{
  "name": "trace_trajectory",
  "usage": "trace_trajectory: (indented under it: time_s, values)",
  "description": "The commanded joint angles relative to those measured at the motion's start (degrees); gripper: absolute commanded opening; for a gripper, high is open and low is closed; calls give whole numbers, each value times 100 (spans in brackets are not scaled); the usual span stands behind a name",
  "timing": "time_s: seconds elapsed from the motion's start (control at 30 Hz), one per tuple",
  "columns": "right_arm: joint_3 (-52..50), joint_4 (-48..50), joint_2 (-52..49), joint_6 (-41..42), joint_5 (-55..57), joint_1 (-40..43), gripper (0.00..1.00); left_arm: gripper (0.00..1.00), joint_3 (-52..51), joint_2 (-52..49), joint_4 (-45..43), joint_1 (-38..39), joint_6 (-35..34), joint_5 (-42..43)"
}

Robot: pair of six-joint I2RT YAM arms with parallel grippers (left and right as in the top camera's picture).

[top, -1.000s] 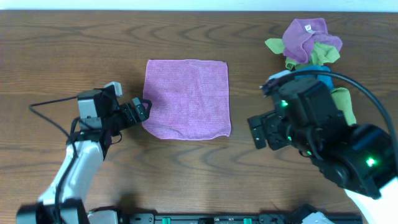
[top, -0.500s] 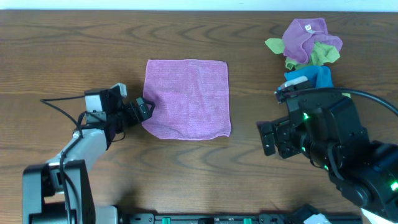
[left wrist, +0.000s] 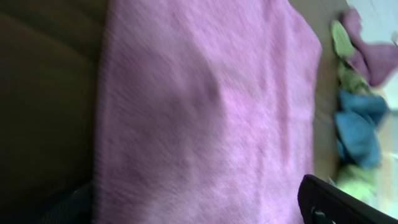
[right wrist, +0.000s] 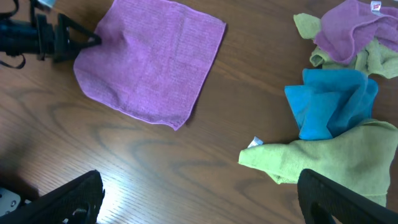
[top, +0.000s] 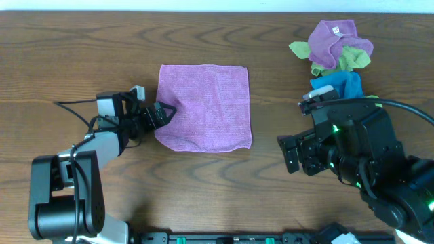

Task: Fold the cloth
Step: 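Grasp the cloth's near-left corner with the left gripper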

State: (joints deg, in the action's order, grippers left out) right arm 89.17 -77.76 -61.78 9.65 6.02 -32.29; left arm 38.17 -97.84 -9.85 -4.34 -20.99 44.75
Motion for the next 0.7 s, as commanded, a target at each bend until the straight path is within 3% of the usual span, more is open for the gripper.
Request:
trace_trajectory:
  time_s: [0.0, 0.33, 0.67]
  values:
    - [-37, -2, 55, 37, -33, 61, 99, 100, -136, -254, 422, 109, -81, 398]
    - [-37, 20, 238, 33, -46, 61, 99, 95, -136, -254, 2011, 98, 719, 483]
    - [-37, 20, 267, -55, -46, 61, 99, 94, -107, 186, 2437, 101, 750, 1069]
